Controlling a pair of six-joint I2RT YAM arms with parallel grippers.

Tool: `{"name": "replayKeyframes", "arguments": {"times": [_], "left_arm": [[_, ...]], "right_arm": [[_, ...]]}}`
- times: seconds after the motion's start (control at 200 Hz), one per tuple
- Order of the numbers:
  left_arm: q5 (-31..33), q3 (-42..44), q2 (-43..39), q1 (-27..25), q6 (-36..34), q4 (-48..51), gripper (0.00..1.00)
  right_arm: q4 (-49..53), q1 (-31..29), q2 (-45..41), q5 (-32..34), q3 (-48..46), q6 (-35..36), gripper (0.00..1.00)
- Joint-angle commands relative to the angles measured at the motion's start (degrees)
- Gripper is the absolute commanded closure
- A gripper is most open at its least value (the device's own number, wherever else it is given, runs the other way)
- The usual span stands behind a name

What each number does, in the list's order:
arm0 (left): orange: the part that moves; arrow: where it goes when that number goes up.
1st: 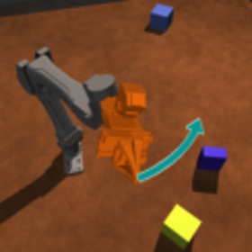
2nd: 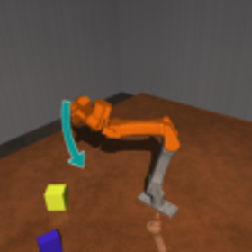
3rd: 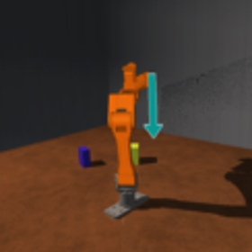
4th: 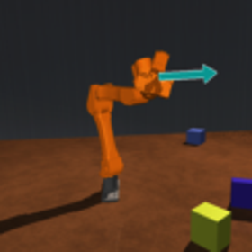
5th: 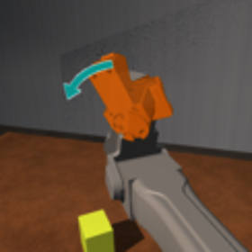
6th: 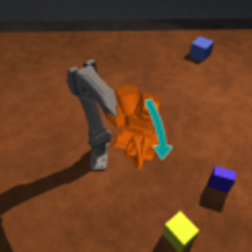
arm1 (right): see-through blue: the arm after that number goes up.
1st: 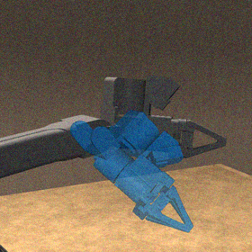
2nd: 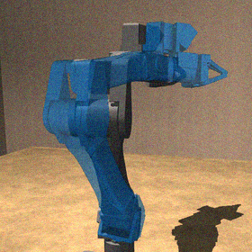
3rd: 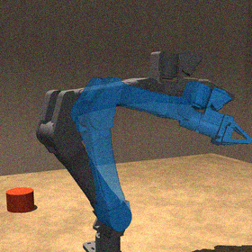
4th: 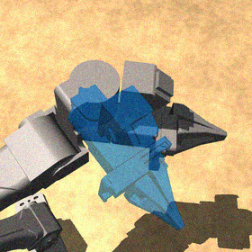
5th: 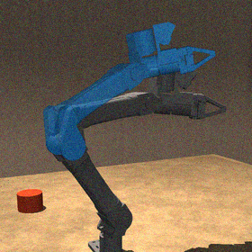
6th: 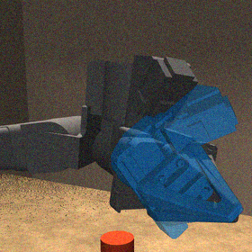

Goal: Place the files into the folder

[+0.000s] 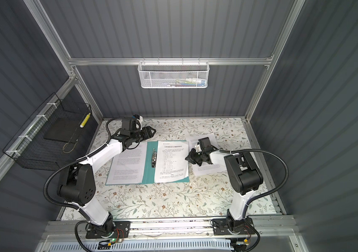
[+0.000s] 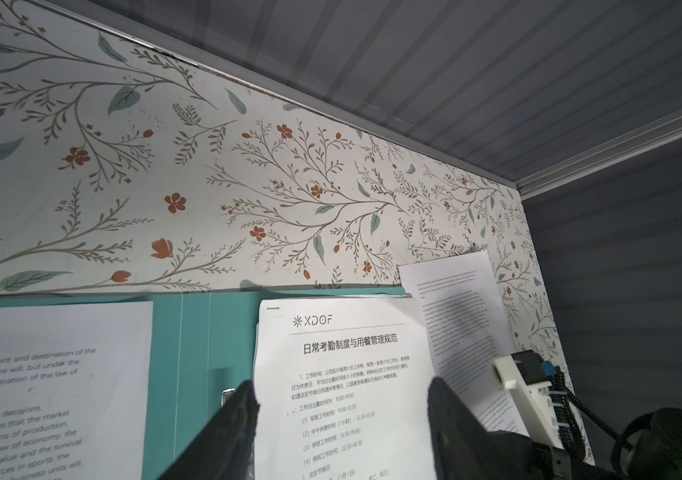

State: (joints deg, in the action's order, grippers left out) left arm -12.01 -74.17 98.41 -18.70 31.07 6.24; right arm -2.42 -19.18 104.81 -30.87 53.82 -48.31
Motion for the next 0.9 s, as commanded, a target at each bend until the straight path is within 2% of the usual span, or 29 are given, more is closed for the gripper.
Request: {"name": "replayKeyframes", "arguments": {"times": [0.0,0.38,0.585,0.896], "left_arm": [[-1.25,-0.24,0.62,-0.22,-0.66,-0.45,0.34],[-0.6,-0.3,0.99,-0.23,-1.19,0.38,0.34],[-0.77,-0.83,1.52,-0.25,-1.27,0.69,0.34],[-0.14,-0.32,0.3,-0.24,-1.34,0.79,0.35]], "right_arm": [[2.66,-0.3,1.06,2.04,1.3,2.79,1.0],[-0.88,-1.62,6.89,-1.97,4.65,0.27,1.0],[-2.15,-1.55,3.25,-3.28,4.25,-1.12,1.0],[-2.1,-1.67,-2.87,-7.17,8.58,-3.67,1.0]]}}
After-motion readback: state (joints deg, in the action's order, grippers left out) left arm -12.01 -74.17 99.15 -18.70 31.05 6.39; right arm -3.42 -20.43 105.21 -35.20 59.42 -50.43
